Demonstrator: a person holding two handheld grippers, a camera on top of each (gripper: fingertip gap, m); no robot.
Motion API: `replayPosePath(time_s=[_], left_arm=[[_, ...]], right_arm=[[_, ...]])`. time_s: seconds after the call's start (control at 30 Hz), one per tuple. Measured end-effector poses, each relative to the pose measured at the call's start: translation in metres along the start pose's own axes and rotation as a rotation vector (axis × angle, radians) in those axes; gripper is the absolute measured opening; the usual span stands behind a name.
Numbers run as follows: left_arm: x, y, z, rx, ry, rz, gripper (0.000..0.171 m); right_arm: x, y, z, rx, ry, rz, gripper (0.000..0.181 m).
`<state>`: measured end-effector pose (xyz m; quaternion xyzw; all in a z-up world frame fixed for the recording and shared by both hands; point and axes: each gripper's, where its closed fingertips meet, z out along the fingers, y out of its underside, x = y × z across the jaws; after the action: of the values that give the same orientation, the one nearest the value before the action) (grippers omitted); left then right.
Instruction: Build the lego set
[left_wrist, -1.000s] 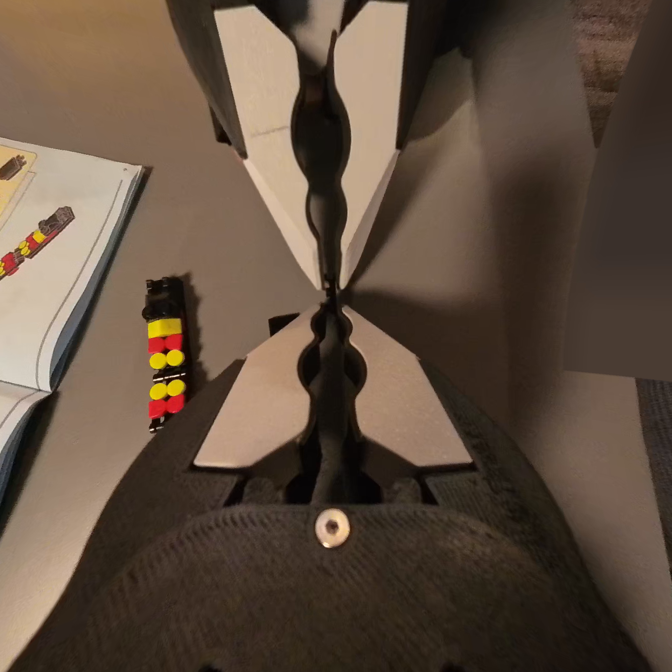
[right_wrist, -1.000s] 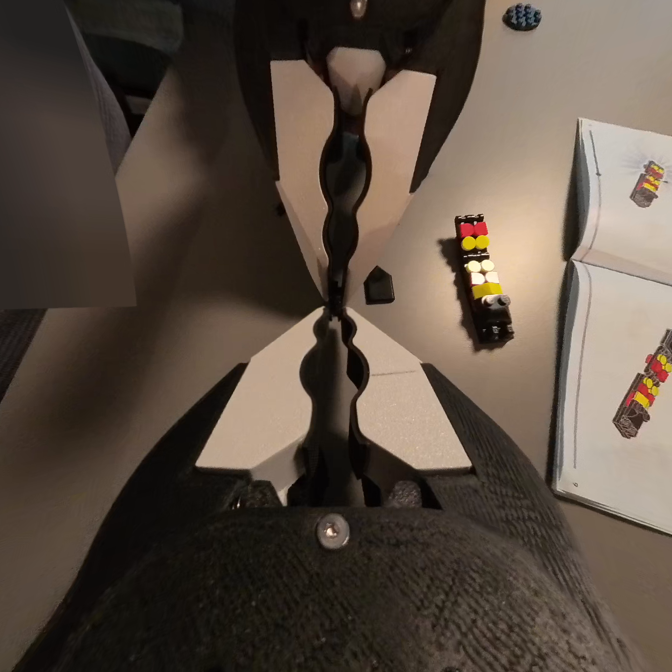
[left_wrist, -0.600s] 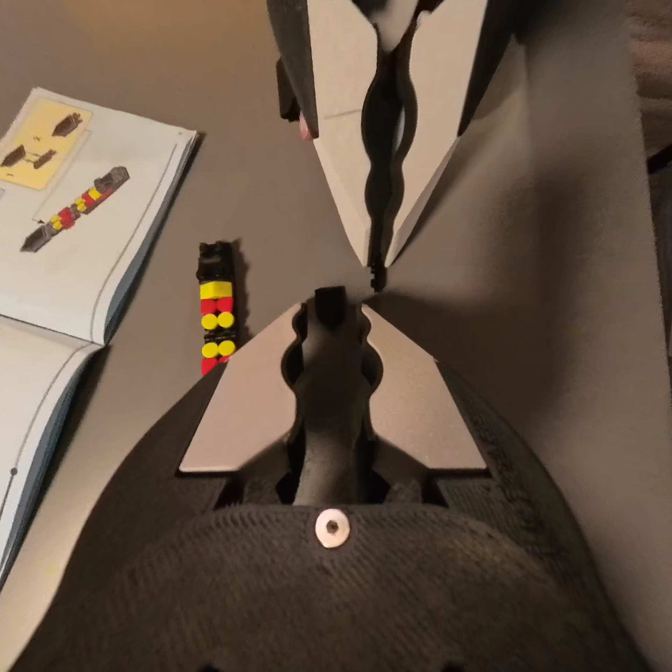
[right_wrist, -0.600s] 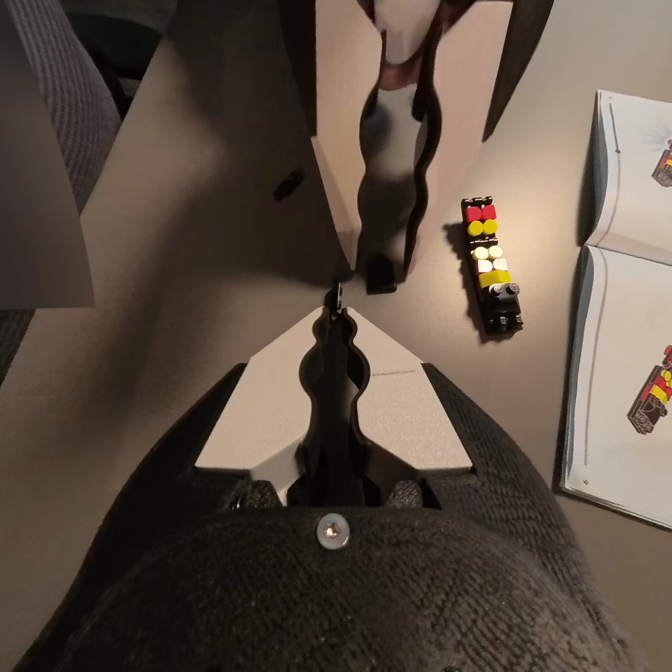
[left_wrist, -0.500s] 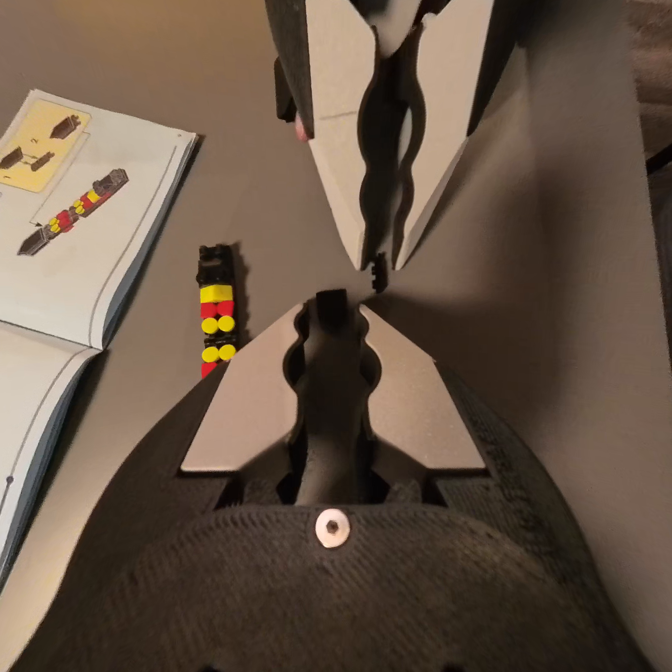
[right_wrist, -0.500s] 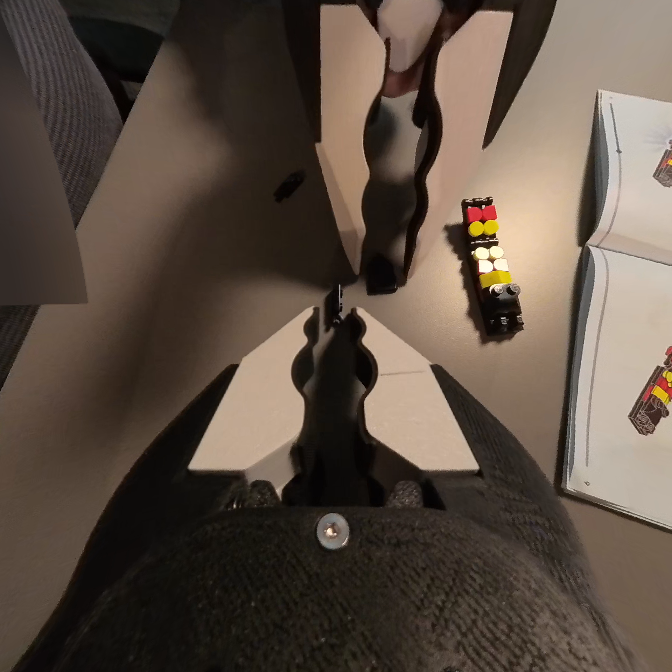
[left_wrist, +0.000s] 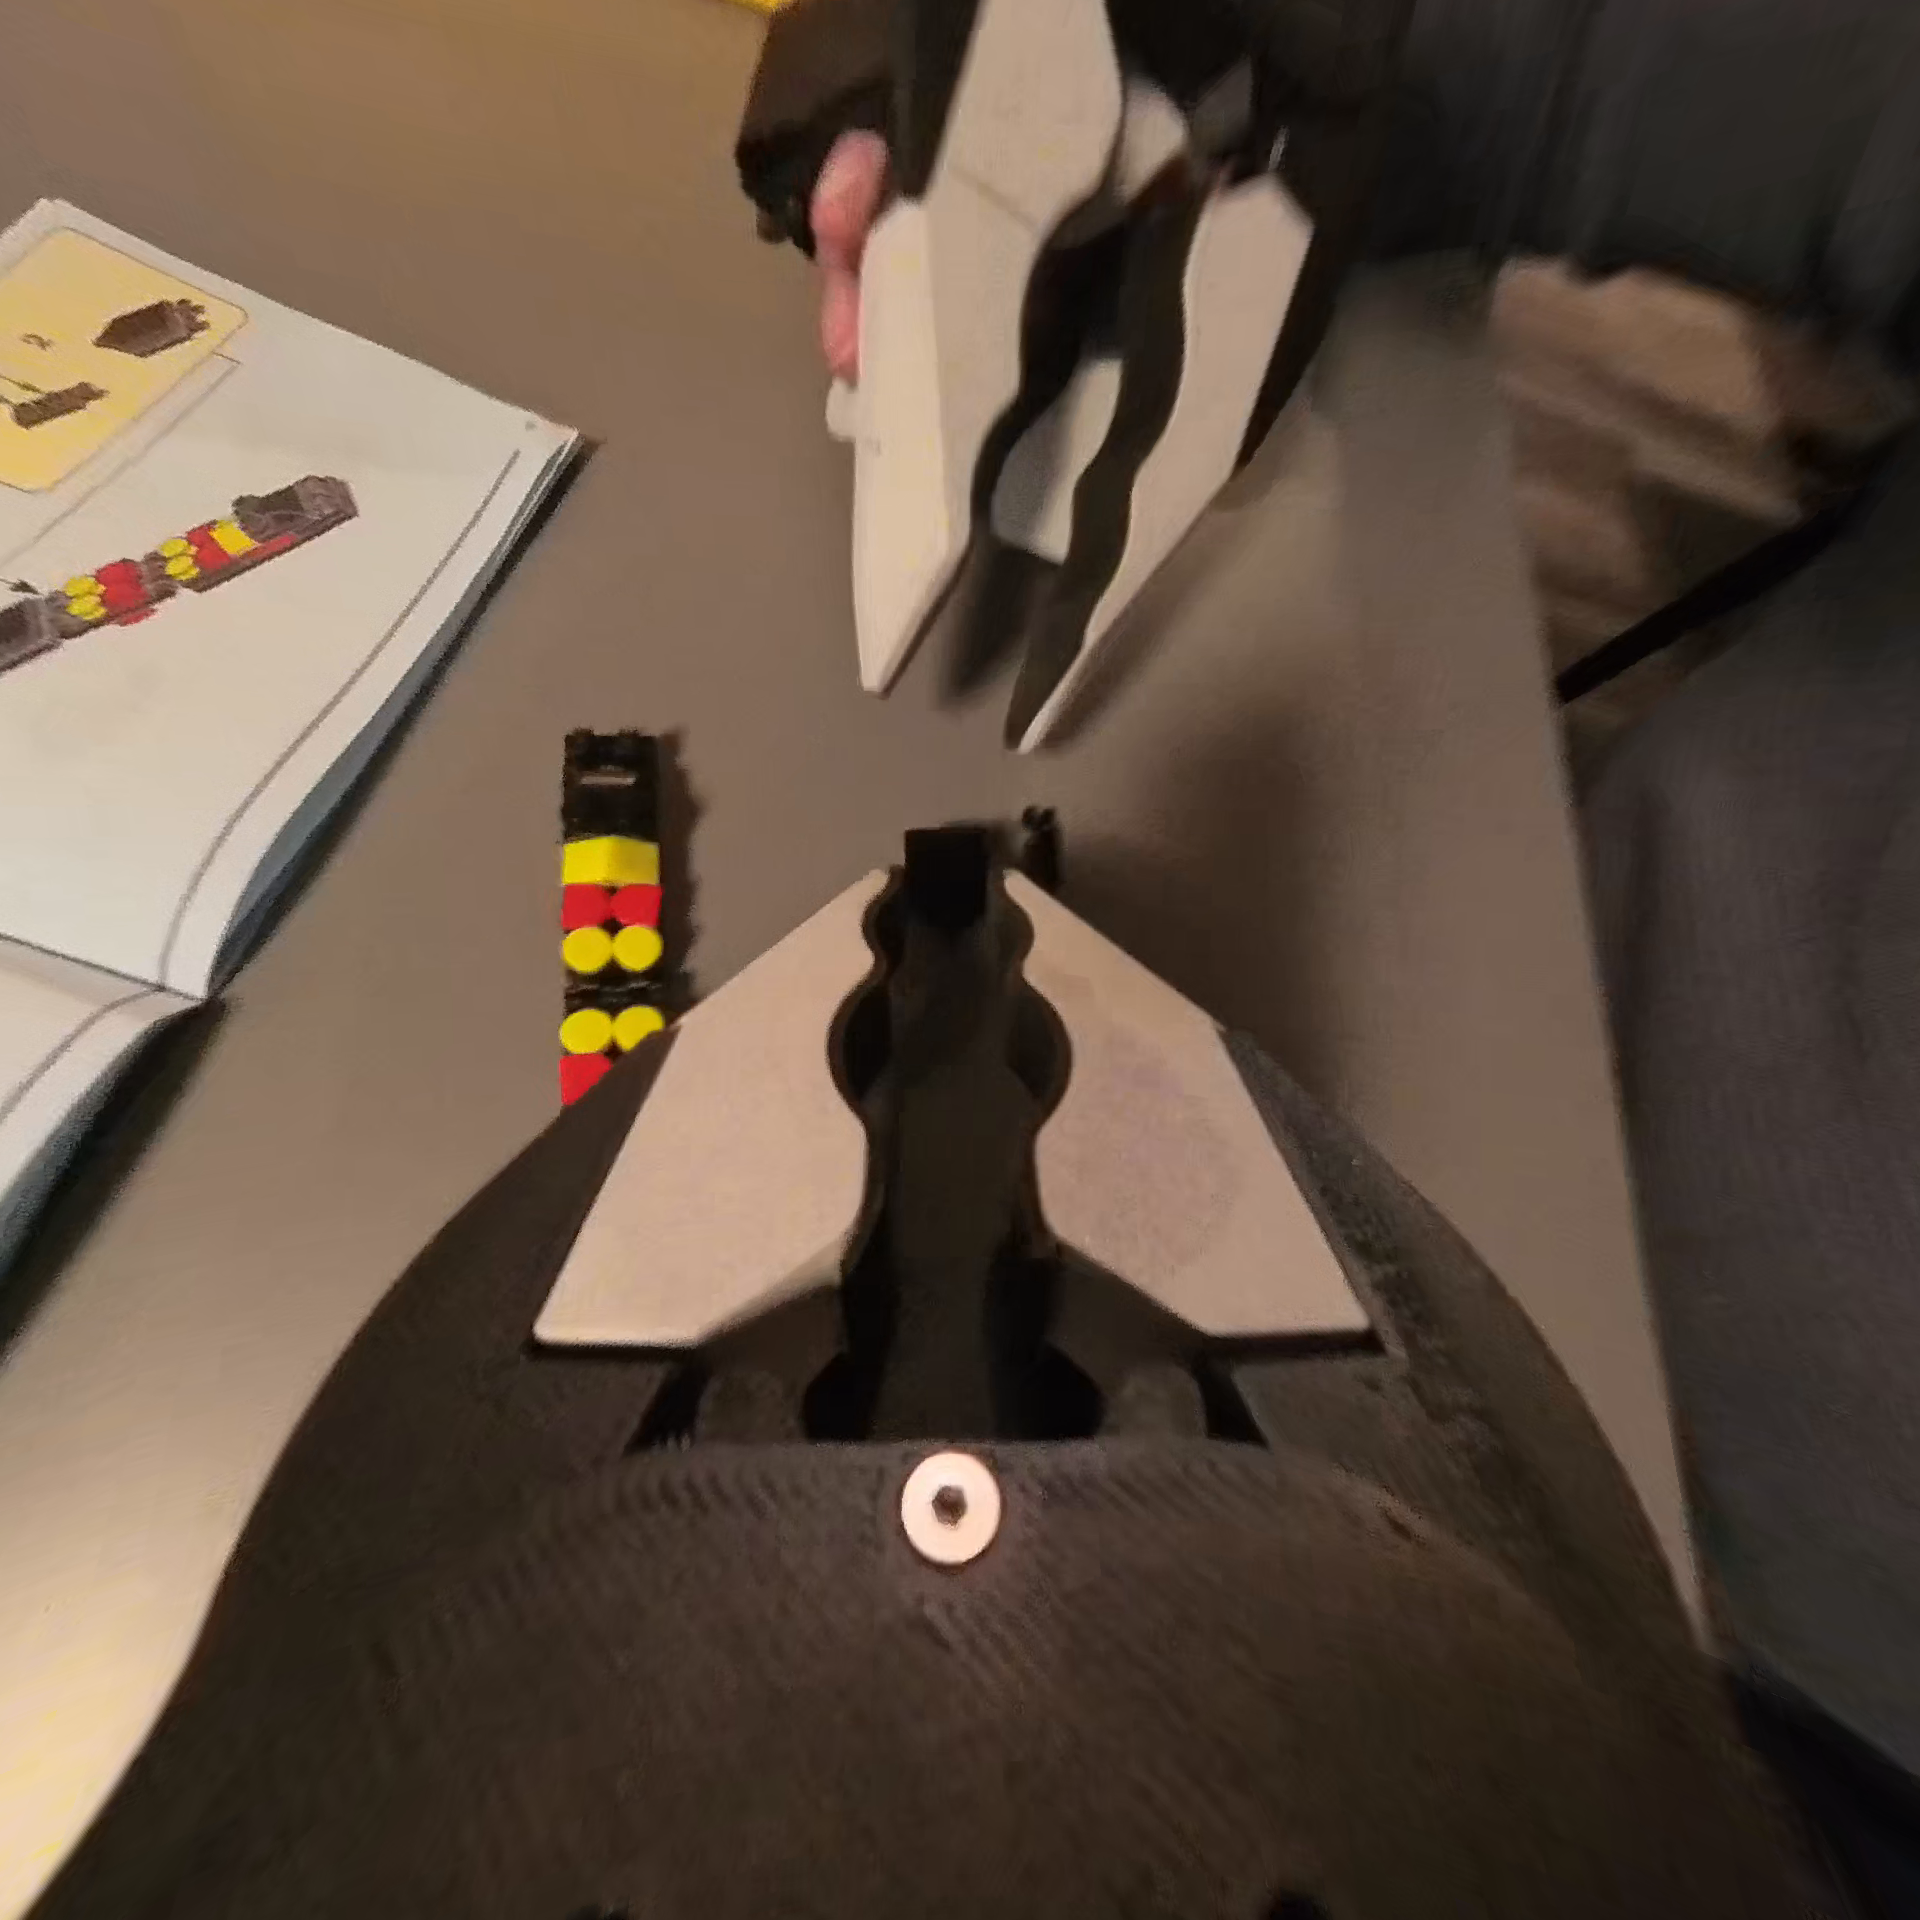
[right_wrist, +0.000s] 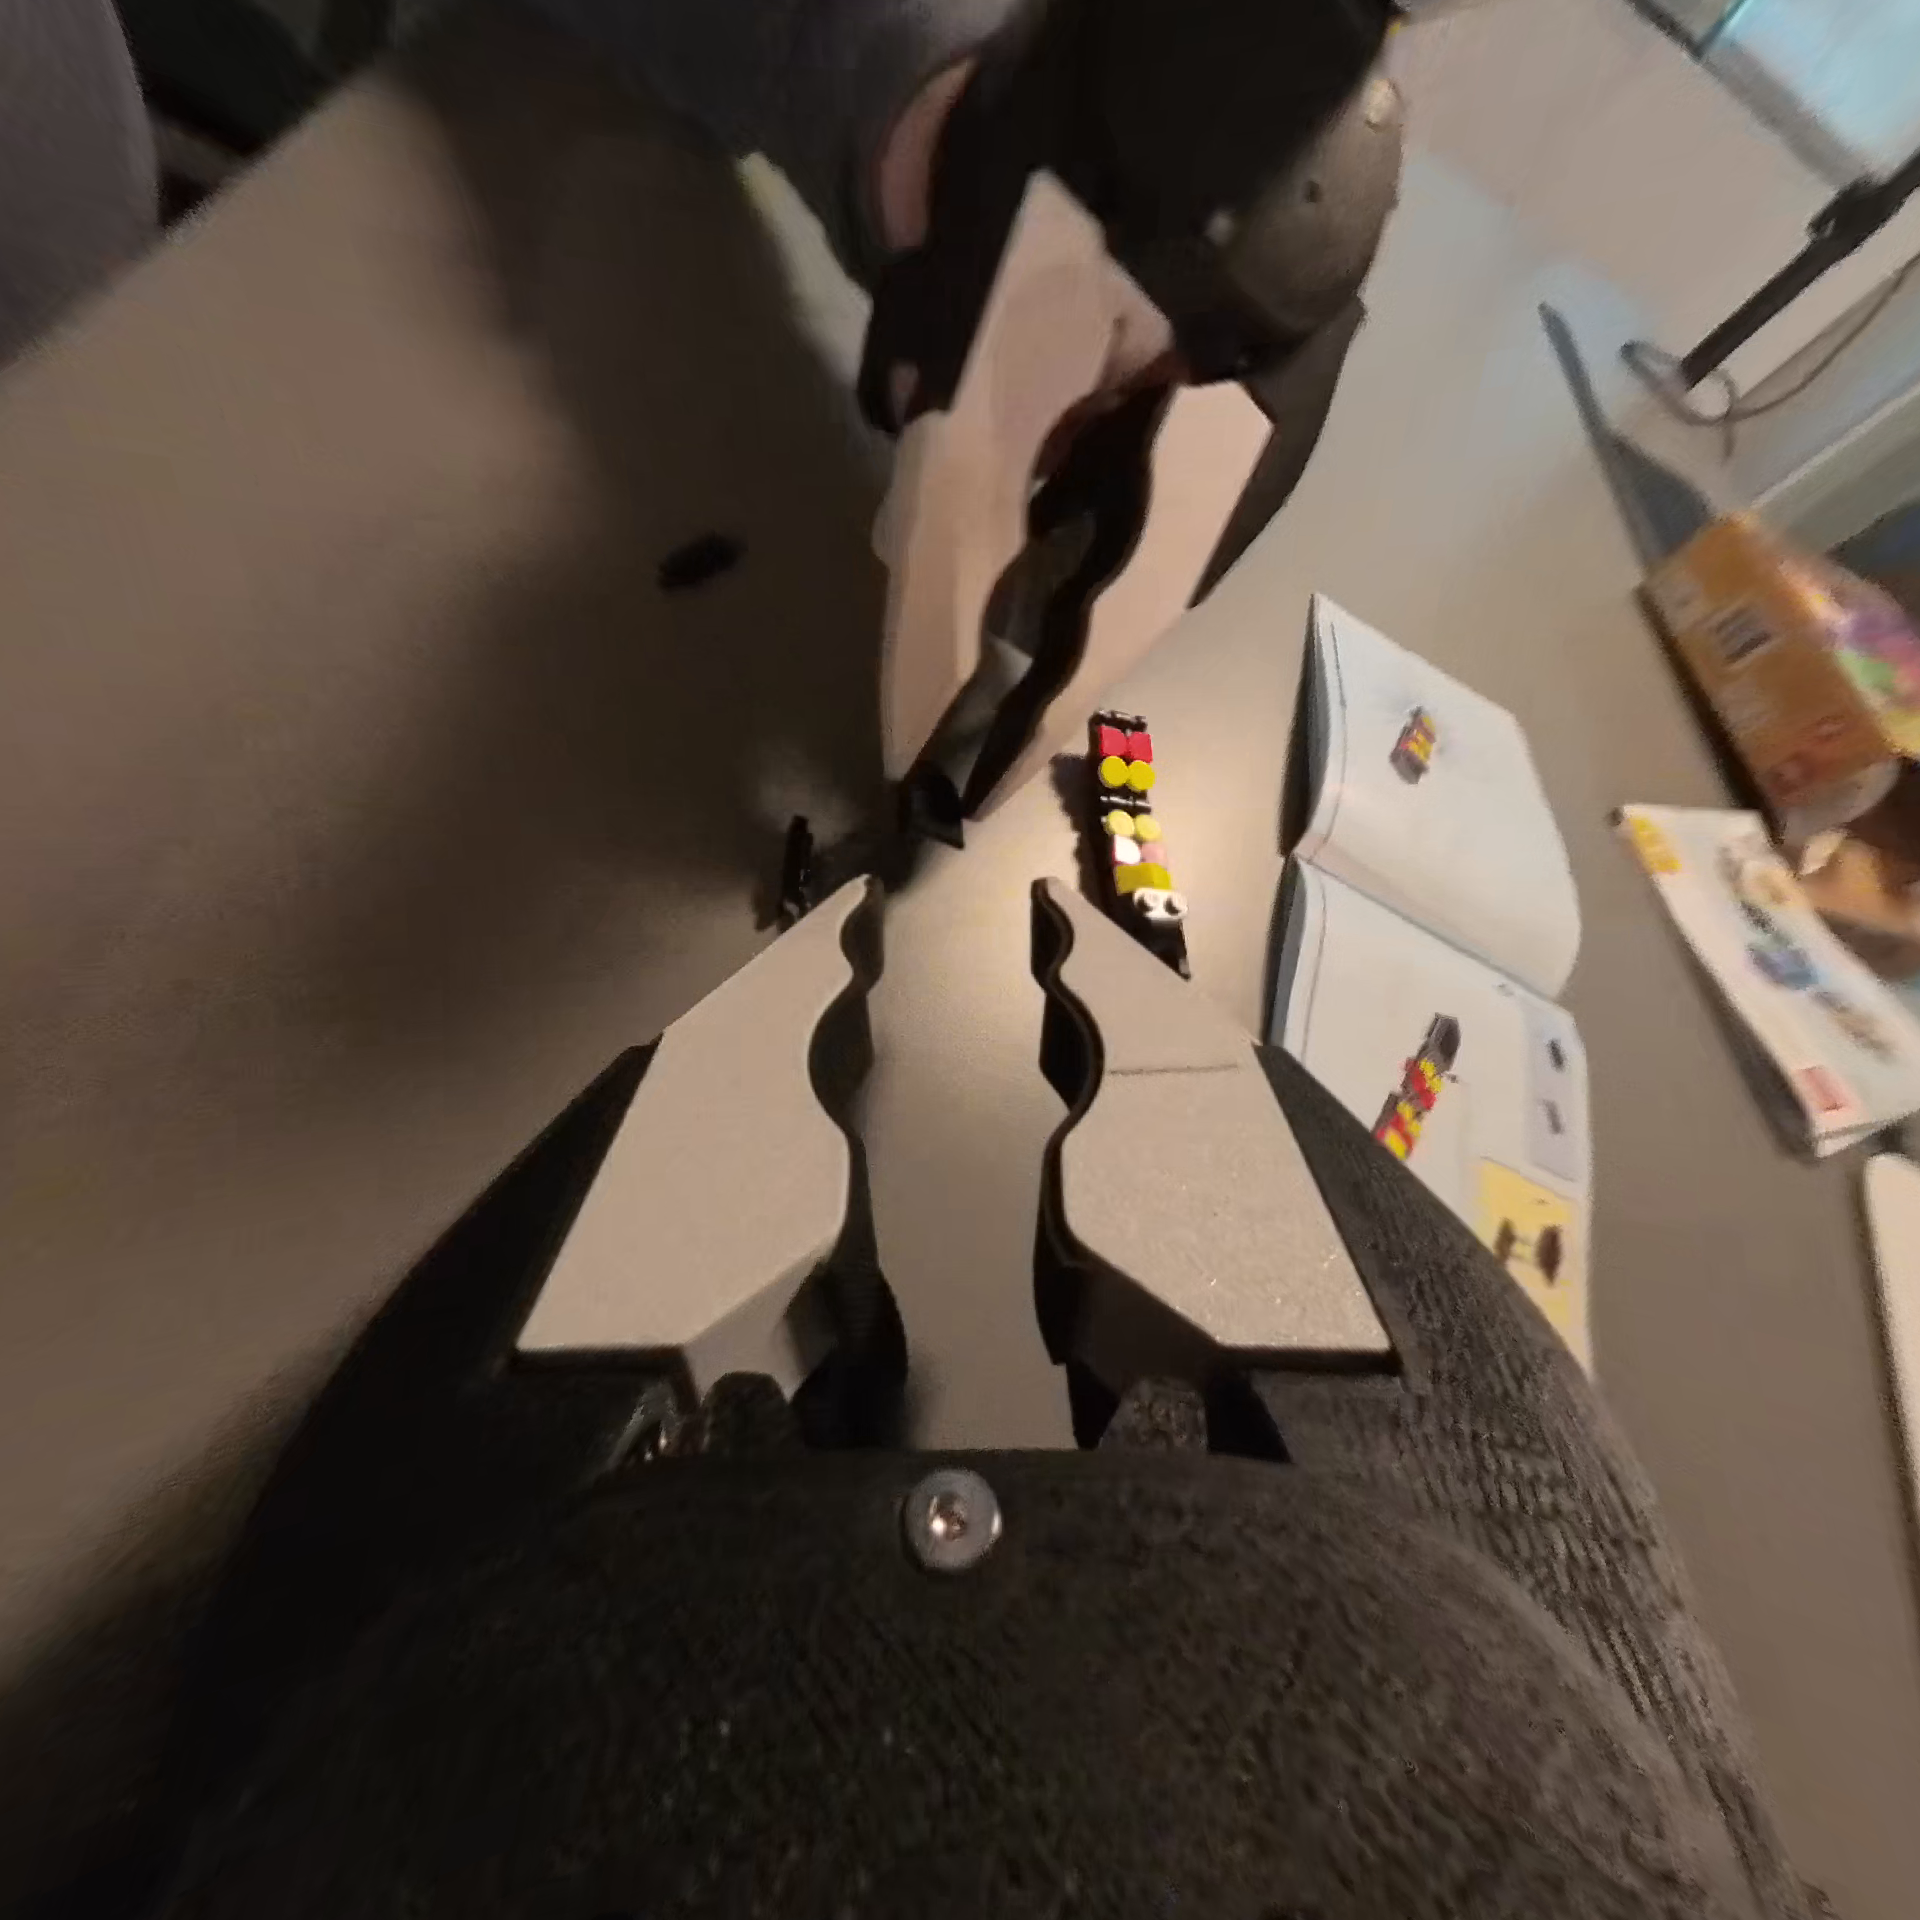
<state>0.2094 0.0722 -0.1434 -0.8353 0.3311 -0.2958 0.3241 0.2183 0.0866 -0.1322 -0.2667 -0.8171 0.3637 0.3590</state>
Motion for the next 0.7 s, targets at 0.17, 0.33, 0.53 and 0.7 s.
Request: replayPosePath(time_s=[0.17, 0.33, 0.53, 0.7], left_arm=[[0.013, -0.007, 0.001, 0.040, 0.135, -0.098, 0.015], [0.021, -0.011, 0.004, 0.058, 0.194, -0.115, 0.015], [0.020, -0.011, -0.003, 0.096, 0.077, 0.109, 0.019], [0.011, -0.013, -0.003, 0.096, -0.161, 0.415, 0.012]], right_arm=[[-0.014, -0.004, 0.009, -0.042, 0.037, -0.205, 0.021], [-0.016, -0.007, 0.010, -0.034, 0.045, -0.215, 0.005], [-0.008, -0.006, 0.007, 0.011, 0.025, -0.027, 0.001], [-0.004, -0.009, 0.005, 0.055, -0.002, 0.082, 0.001]])
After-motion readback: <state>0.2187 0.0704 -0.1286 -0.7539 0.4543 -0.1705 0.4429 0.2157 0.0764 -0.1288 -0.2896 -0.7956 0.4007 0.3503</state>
